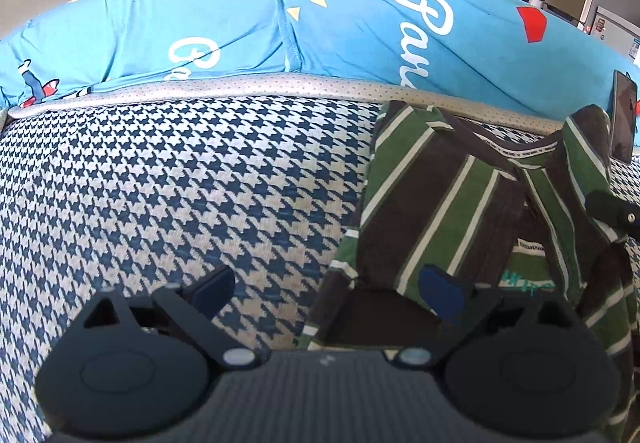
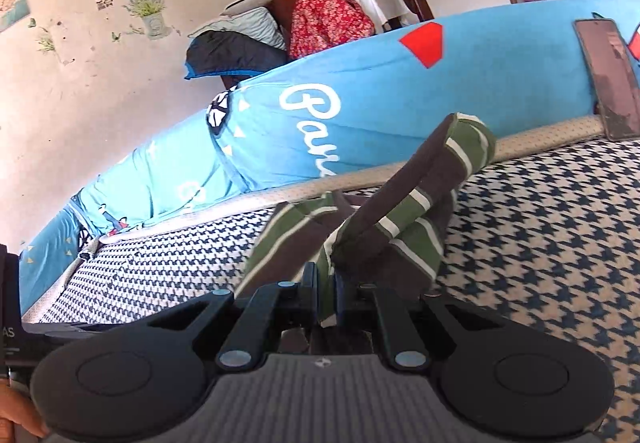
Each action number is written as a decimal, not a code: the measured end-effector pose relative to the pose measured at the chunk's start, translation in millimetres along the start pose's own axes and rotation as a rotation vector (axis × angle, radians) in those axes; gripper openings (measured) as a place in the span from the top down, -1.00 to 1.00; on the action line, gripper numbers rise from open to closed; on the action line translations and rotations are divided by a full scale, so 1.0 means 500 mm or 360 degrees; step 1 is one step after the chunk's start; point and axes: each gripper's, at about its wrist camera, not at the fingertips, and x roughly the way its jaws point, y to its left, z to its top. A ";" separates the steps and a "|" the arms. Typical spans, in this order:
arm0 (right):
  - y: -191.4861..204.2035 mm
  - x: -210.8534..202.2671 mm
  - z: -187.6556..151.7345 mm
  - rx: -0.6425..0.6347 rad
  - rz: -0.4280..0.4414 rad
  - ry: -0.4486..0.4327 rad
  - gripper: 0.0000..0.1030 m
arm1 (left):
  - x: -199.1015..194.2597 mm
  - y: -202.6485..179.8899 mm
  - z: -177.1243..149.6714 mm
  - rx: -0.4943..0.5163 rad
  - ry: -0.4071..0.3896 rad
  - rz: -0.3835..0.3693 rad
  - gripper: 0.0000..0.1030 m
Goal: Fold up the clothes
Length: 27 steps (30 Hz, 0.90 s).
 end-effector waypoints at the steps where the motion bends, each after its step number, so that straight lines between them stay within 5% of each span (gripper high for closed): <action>1: 0.022 0.012 0.000 -0.0032 0.0031 -0.0006 0.81 | -0.002 0.011 0.000 -0.0011 -0.0002 0.0010 -0.92; 7: 0.150 0.107 -0.033 -0.0235 0.0115 0.0044 0.81 | -0.009 0.084 -0.002 -0.0102 0.0020 0.0076 -0.93; 11: 0.171 0.186 -0.078 -0.0236 0.0077 0.0244 0.73 | -0.009 0.123 -0.002 -0.0147 0.0044 0.0089 -0.93; 27: 0.171 0.168 -0.074 -0.0243 0.0148 0.0173 0.49 | -0.021 0.142 0.003 -0.0235 0.0063 0.0041 -0.95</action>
